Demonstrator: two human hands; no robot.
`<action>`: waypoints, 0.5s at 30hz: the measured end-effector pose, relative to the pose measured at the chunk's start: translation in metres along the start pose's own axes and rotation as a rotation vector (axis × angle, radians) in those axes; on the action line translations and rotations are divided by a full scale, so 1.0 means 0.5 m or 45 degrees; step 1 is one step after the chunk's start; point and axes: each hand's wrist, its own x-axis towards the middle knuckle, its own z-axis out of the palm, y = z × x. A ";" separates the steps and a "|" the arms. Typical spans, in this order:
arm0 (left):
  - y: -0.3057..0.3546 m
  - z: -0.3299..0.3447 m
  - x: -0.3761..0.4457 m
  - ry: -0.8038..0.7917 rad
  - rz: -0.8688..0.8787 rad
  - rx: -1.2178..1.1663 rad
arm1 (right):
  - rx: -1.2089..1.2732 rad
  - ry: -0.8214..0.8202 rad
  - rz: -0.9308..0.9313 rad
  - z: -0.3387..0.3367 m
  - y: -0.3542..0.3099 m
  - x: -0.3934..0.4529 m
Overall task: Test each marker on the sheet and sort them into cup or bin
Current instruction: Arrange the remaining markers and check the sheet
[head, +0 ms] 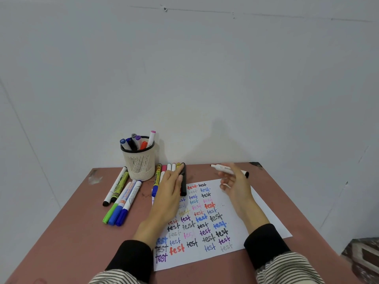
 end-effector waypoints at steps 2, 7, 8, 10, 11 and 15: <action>0.000 0.000 0.002 -0.008 0.013 -0.002 | 0.006 -0.074 0.070 0.001 0.001 -0.006; -0.005 -0.003 0.004 0.037 -0.075 -0.121 | 0.011 -0.194 0.145 0.005 0.005 -0.016; -0.003 -0.005 0.004 0.044 -0.085 -0.145 | 0.022 -0.219 0.153 0.007 0.004 -0.018; 0.001 -0.008 0.003 0.060 -0.087 -0.183 | 0.037 -0.245 0.163 0.010 0.002 -0.020; 0.003 -0.009 0.003 0.062 -0.089 -0.191 | 0.040 -0.252 0.163 0.010 0.002 -0.020; 0.003 -0.009 0.001 0.032 -0.082 -0.214 | -0.007 -0.284 0.155 0.008 0.004 -0.018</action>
